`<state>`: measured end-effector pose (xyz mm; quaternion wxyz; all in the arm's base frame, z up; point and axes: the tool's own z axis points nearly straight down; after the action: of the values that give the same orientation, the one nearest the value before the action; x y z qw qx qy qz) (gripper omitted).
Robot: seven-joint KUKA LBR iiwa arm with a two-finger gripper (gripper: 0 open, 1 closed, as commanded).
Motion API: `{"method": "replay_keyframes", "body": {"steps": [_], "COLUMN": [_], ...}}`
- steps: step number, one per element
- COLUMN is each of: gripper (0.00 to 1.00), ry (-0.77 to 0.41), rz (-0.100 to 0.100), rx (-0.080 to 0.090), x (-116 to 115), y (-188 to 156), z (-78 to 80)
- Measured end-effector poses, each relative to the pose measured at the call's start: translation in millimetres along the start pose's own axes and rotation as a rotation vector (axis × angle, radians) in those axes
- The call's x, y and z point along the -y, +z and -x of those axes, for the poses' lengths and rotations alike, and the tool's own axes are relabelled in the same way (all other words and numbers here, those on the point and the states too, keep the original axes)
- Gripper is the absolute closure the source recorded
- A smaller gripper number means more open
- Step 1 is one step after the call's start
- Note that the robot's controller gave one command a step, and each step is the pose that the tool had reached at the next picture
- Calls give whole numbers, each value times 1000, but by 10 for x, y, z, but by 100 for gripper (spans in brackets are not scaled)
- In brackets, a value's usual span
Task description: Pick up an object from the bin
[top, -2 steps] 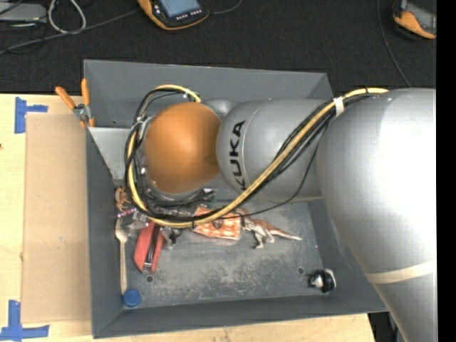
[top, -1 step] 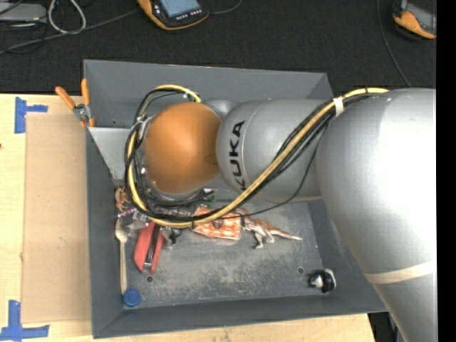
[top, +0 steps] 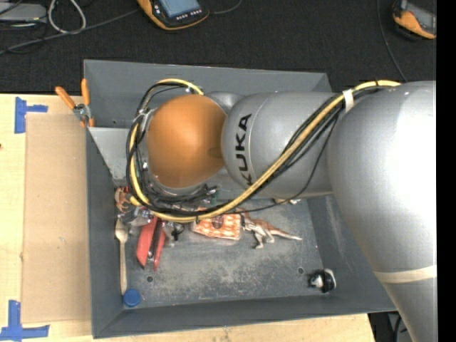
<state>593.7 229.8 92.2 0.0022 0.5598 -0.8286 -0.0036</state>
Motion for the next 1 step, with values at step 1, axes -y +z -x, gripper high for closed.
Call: {"method": "replay_keyframes", "body": {"steps": [1], "gripper": [100], "ry": [0], "rz": [4], "rx": [-3], "x": [-18], "y": [-417], "z": [-5]}}
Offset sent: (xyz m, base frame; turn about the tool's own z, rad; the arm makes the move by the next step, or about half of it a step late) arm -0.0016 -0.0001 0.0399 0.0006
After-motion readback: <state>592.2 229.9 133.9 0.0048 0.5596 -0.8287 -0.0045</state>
